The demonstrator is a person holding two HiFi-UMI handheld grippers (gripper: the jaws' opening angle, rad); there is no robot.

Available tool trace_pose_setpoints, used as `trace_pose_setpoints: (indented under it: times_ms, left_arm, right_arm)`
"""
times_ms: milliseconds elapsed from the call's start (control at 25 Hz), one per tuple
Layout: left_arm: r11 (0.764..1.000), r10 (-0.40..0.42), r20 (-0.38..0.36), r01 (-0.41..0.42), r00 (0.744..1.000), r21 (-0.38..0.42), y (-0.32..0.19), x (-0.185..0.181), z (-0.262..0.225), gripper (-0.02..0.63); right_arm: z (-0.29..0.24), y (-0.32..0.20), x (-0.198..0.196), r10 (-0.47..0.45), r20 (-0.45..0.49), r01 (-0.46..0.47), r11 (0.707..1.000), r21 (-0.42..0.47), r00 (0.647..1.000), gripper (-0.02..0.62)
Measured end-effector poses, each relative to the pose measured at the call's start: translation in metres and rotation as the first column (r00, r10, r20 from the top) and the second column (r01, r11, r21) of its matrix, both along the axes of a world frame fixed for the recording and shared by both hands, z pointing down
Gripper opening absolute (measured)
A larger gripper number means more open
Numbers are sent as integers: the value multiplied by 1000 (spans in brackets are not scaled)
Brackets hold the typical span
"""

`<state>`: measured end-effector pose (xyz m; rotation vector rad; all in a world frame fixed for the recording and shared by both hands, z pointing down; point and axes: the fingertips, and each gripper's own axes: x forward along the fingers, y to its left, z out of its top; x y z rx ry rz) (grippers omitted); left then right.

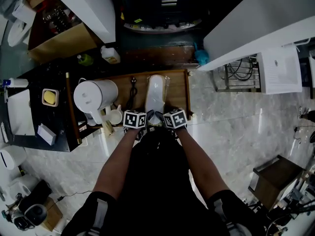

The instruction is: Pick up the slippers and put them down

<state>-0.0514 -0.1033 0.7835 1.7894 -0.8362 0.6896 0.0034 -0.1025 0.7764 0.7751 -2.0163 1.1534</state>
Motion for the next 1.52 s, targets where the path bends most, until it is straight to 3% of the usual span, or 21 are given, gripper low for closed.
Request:
trace_pose_setpoints:
  times_ms: [320,600,880,1200,1520]
  left_arm:
    - [999,26,-4,-26,1000,41,-4,-1,-12,213]
    - [998,-1,12,0,1000,60,-7,-12,-22,225]
    - [995,-34,24,32,999,93,-5,-27,-39,236]
    - [991,-54,-89,64,995,118,2,-29,-67,235]
    - [985,-22,-170,50,985,163,20,-21,-100,233]
  right_arm:
    - [-11,-1,4,25,25,-26,999,27,999,261]
    - [-23,0,10,52,26,-54,996,69,998,261]
    - [-37,9,9,23,42,-27,996,89,999,261]
    - [-56,24,8,14,64,-22,993,116,998,253]
    - [-92,28,19,21,95,-39,981,192,995,132]
